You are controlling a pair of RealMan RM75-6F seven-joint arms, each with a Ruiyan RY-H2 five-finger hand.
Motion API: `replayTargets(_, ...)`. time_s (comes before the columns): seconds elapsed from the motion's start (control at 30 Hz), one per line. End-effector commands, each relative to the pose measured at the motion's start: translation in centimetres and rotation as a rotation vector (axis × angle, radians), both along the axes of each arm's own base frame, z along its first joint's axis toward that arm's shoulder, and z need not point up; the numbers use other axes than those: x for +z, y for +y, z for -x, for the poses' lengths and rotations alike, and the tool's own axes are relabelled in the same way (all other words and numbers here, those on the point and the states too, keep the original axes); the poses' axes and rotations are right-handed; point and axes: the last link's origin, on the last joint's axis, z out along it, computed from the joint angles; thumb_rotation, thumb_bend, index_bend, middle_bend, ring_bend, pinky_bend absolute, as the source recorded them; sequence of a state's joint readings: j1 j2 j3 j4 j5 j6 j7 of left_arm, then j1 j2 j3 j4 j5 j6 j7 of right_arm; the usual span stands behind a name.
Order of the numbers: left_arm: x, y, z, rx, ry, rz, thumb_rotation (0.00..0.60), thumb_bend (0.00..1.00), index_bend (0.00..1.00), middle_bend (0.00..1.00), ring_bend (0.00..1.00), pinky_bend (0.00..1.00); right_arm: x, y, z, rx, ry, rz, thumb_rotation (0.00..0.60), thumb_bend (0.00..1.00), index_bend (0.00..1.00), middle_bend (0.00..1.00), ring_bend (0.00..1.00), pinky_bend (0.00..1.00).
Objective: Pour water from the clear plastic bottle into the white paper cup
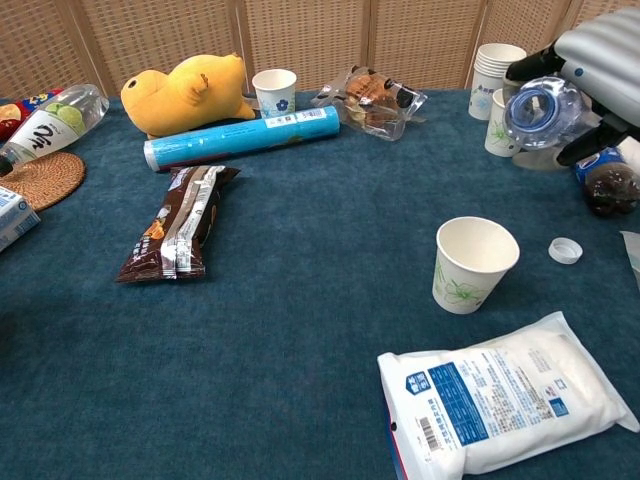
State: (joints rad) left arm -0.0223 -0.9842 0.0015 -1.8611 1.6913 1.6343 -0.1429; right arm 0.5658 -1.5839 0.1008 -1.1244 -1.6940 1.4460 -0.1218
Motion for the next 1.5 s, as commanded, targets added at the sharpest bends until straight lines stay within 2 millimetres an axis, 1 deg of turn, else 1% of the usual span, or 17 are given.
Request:
replayTargets(0.03,0.0,0.0,0.0,-0.002,0.0,0.0,0.227,0.46,0.08,0.06,0.0,0.0,-0.3,0.3,-0.1,0.012,0.018,0.009,0.6,0.25,0.6,0.64,0.57,0.58)
replayTargets(0.4,-0.2,0.3,0.0,-0.007,-0.004,0.01,0.229,0.46,0.08,0.06,0.0,0.0,-1.5,0.7,-0.4,0.064,0.14,0.016,0.6,0.25,0.6,0.64,0.57,0.58)
replayTargets(0.53,-0.3,0.3,0.0,-0.008,-0.004,0.014,0.228,0.47,0.08,0.06,0.0,0.0,-1.8,0.7,-0.4,0.077,0.169,0.022,0.6,0.25,0.6,0.64,0.57,0.56)
replayTargets(1.07,-0.6,0.6,0.2,-0.009,-0.013,0.017,0.227,0.46,0.07,0.06,0.0,0.0,-3.3,0.3,-0.6,0.125,0.308,0.035,0.6,0.24,0.6,0.64,0.57,0.56)
replayTargets(1.23,-0.6,0.6,0.3,-0.004,-0.013,0.018,0.226,0.46,0.07,0.06,0.0,0.0,-3.5,0.2,-0.8,0.143,0.326,0.048,0.6,0.24,0.6,0.64,0.58,0.55)
replayTargets(1.4,-0.6,0.5,0.4,-0.002,-0.012,0.018,0.236,0.46,0.08,0.06,0.0,0.0,-3.4,-0.1,-0.8,0.143,0.321,0.08,0.6,0.24,0.61,0.65,0.58,0.55)
replayTargets(1.5,-0.6,0.5,0.4,0.001,-0.013,0.023,0.23,0.46,0.08,0.06,0.0,0.0,-3.5,-0.3,-0.7,0.14,0.323,0.083,0.6,0.24,0.61,0.65,0.58,0.55)
